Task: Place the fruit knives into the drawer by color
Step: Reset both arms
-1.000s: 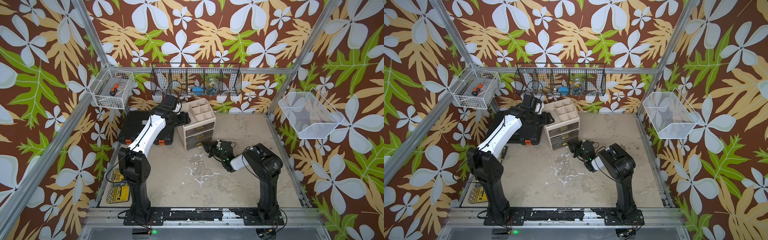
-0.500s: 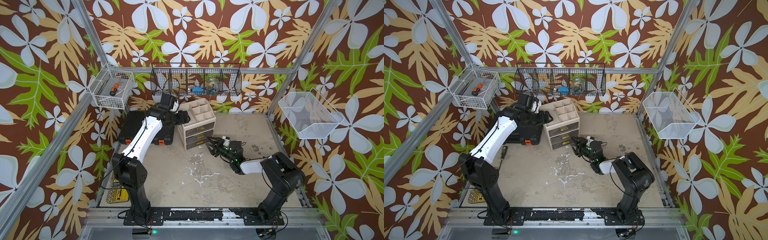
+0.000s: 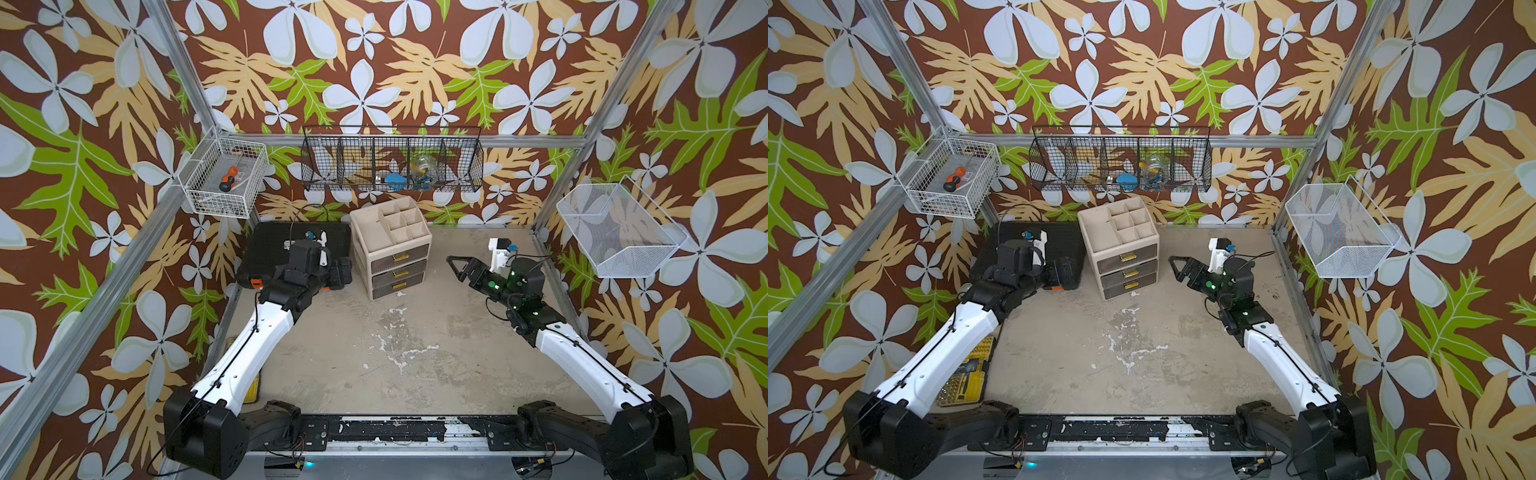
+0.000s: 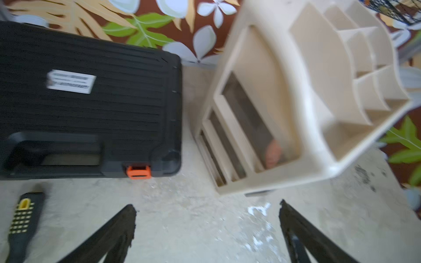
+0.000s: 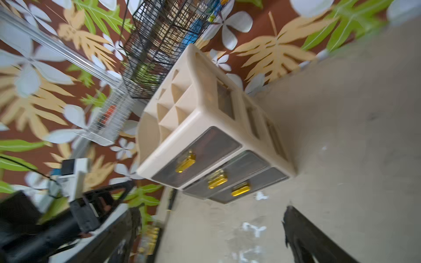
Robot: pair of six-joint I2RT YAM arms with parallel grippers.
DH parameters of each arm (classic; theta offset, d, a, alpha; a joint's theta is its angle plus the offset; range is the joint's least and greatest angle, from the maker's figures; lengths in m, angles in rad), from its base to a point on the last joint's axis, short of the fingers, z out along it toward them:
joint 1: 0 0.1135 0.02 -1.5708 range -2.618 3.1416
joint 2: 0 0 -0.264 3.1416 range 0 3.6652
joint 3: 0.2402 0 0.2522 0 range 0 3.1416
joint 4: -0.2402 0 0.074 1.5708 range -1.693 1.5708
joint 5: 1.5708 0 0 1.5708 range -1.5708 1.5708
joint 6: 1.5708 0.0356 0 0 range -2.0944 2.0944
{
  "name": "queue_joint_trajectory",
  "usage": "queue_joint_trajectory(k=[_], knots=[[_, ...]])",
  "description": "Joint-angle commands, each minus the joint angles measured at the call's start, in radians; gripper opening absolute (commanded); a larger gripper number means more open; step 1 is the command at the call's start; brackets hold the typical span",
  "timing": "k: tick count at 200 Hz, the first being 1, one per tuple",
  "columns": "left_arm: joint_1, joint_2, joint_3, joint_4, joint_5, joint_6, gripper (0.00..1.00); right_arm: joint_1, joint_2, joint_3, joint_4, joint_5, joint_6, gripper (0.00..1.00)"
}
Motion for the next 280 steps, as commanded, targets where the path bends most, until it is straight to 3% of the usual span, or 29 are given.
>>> queue_joint_trajectory(k=[1, 34, 57, 87, 118, 130, 145, 168, 186, 199, 280], knots=[[0.026, -0.073, -0.165, 0.257, -0.139, 0.094, 1.0, -0.03, -0.022, -0.063, -0.117, 0.329, -0.418, 1.0], [0.037, -0.164, -0.44, 0.535, -0.319, 0.122, 1.0, -0.168, -0.043, -0.326, 0.215, 0.489, -0.447, 1.0], [0.046, -0.182, -0.558, 0.715, -0.439, 0.144, 1.0, -0.178, -0.017, -0.483, 0.519, 0.557, -0.534, 1.0], [0.07, -0.112, -0.67, 0.904, -0.43, 0.141, 1.0, -0.179, 0.093, -0.566, 0.753, 0.691, -0.616, 1.0], [0.076, -0.074, -0.878, 1.287, -0.513, 0.095, 1.0, -0.18, 0.178, -0.609, 0.955, 0.626, -0.587, 1.0], [0.109, -0.033, -0.882, 1.37, -0.402, 0.105, 1.0, -0.181, 0.246, -0.629, 1.055, 0.613, -0.583, 1.0], [0.109, 0.041, -0.818, 1.35, -0.35, 0.17, 1.0, -0.179, 0.352, -0.611, 1.139, 0.592, -0.605, 1.0], [0.112, 0.155, -0.851, 1.518, -0.359, 0.188, 1.0, -0.168, 0.324, -0.589, 1.049, 0.597, -0.605, 1.0], [0.117, 0.245, -0.782, 1.475, -0.281, 0.227, 1.0, -0.168, 0.334, -0.598, 1.084, 0.598, -0.611, 1.0], [0.139, 0.265, -0.808, 1.551, -0.26, 0.214, 1.0, -0.168, 0.328, -0.594, 1.064, 0.599, -0.607, 1.0], [0.14, 0.269, -0.82, 1.582, -0.268, 0.213, 1.0, -0.168, 0.33, -0.595, 1.072, 0.599, -0.611, 1.0]])
